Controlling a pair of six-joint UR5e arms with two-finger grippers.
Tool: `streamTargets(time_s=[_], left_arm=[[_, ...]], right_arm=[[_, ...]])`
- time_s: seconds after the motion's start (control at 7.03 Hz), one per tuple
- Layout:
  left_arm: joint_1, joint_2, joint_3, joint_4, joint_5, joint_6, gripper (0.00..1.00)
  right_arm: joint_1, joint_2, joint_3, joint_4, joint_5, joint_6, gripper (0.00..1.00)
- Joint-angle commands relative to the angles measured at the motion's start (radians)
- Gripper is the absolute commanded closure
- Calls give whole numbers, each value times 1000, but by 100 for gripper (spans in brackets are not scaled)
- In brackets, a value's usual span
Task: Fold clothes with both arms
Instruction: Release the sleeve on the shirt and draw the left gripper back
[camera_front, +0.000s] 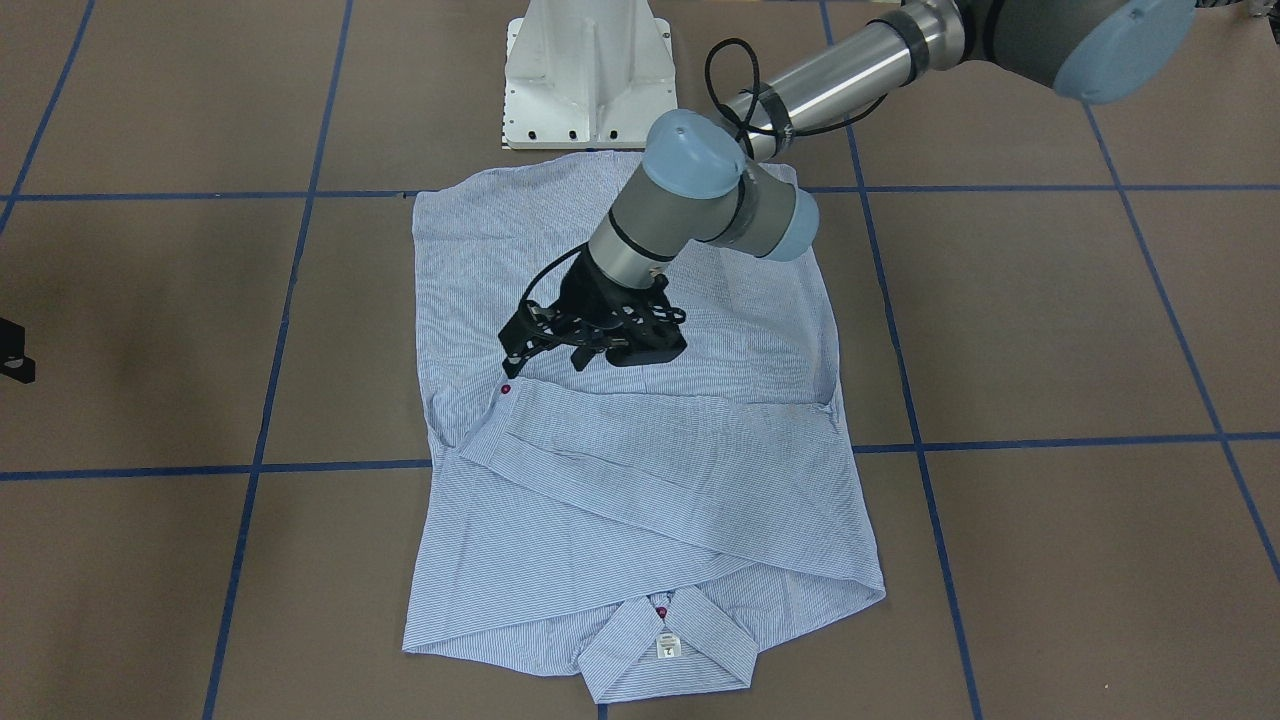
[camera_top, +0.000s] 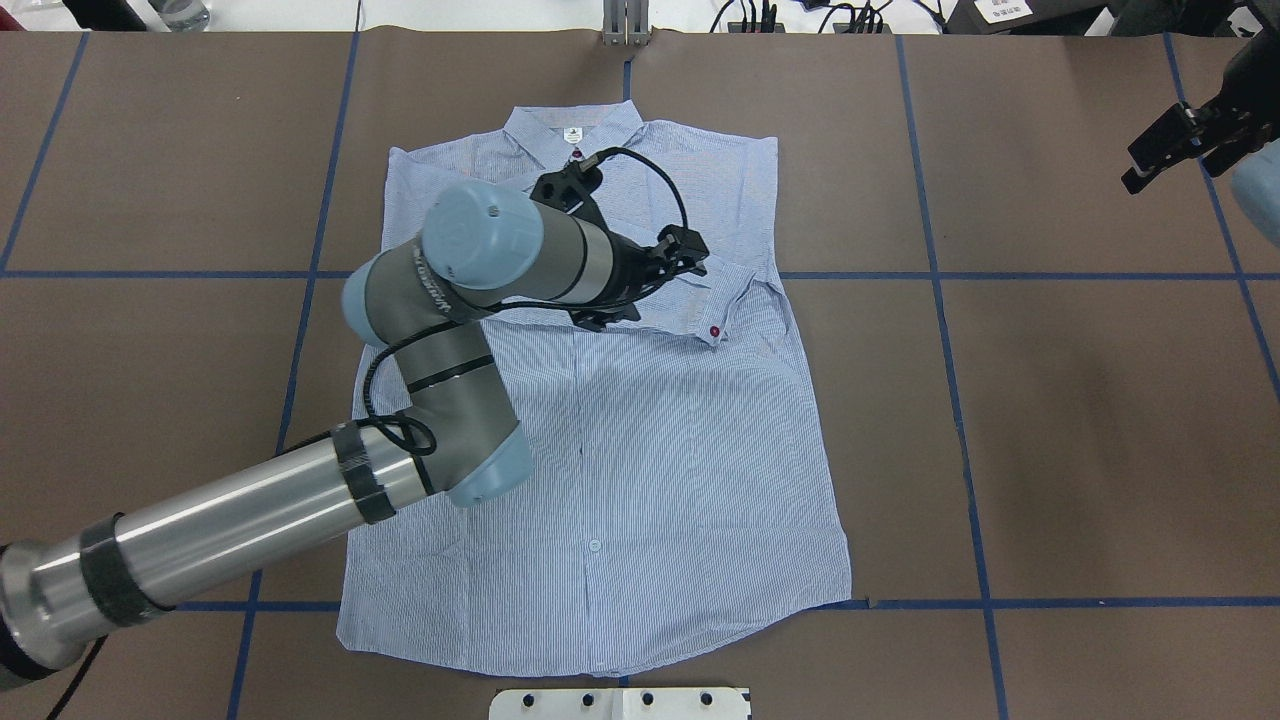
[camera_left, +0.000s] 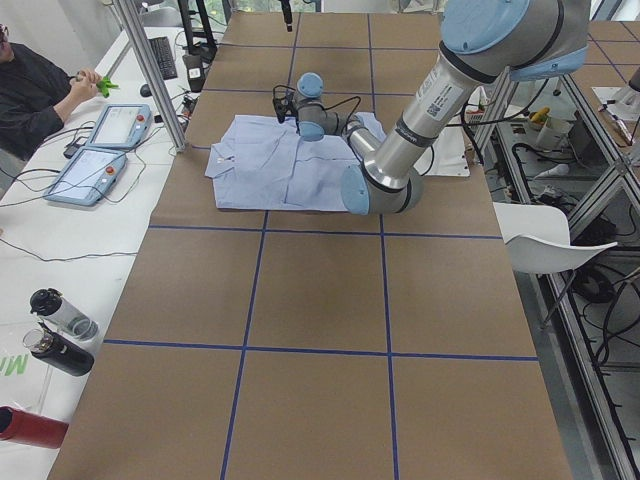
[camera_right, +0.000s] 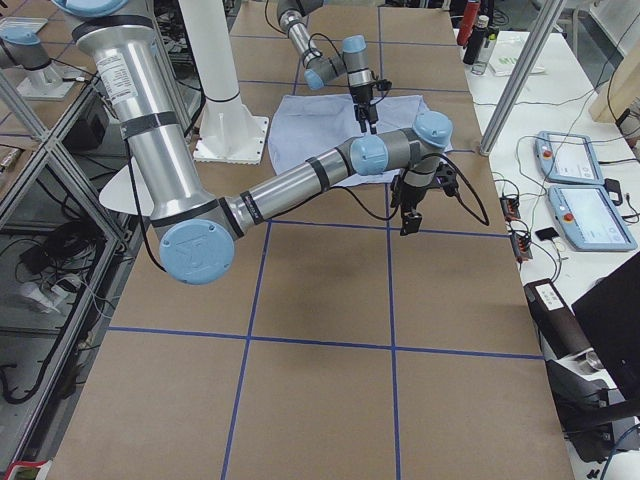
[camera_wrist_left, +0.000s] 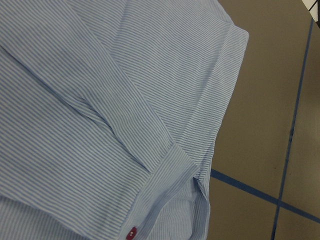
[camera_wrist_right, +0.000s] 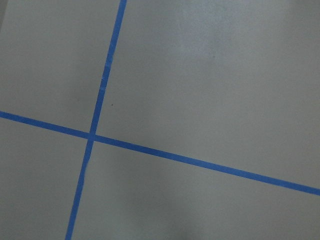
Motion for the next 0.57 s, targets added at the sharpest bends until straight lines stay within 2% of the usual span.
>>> streamTargets(time_s=[0.0, 0.14, 0.43], left_arm=[[-44, 152, -294, 269, -28, 136, 0], [-52, 201, -408, 418, -28, 230, 0], [-62, 455, -659, 438, -35, 354, 0]], right_arm=[[-83, -101, 58, 227, 2, 247, 0], [-139, -146, 86, 327, -1, 366, 0], [-220, -194, 104, 441, -13, 512, 0]])
